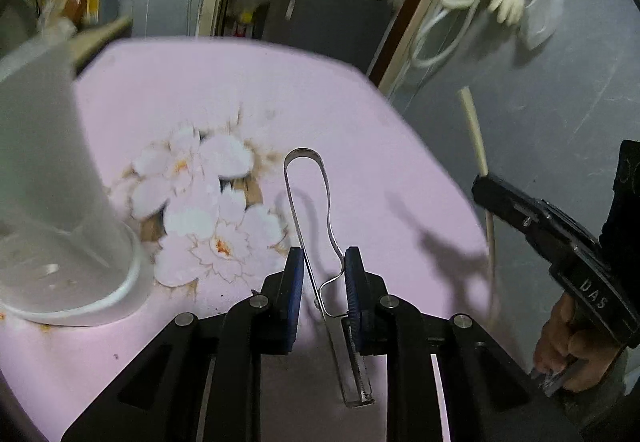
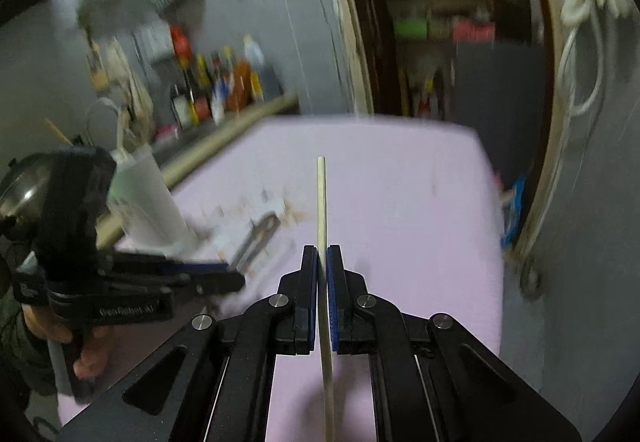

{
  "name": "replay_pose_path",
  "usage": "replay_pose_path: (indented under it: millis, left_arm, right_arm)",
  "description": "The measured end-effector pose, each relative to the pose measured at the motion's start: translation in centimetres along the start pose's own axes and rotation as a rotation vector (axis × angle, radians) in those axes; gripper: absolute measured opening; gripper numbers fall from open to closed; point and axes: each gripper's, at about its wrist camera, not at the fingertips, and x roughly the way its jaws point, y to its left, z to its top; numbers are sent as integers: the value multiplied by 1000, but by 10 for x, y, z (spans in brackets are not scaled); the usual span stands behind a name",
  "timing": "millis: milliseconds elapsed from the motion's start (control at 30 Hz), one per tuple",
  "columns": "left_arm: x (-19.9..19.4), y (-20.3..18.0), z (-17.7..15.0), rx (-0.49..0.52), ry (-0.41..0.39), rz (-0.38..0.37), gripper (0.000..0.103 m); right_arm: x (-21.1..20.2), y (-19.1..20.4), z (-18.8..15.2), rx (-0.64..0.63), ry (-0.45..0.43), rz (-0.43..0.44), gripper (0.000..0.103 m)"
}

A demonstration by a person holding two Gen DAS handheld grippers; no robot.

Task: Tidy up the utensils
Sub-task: 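Lift the tongs and chopstick and carry them up over the white caddy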

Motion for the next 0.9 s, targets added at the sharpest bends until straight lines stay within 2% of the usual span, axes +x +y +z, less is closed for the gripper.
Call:
replay_pose_path:
  millis: [133, 333, 567, 733, 900]
  left_arm:
    - [-36, -18, -9, 87, -203, 58, 17]
    - [-87, -37, -16, 154, -466, 105, 17]
    - [-143, -41, -9, 187, -626, 141, 17]
    - [-184, -20, 2, 146, -715, 180, 17]
    - [-223, 19, 5, 77, -803, 220, 17]
  right_arm:
    - [-23, 23, 2, -57, -169, -35, 3]
    - [-43, 52, 15, -102, -346, -57, 3]
    - [-50, 77, 41, -117, -423, 11, 3]
    - [-48, 98, 63, -111, -485, 64, 3]
    - [-36, 117, 80, -95, -517, 131, 3]
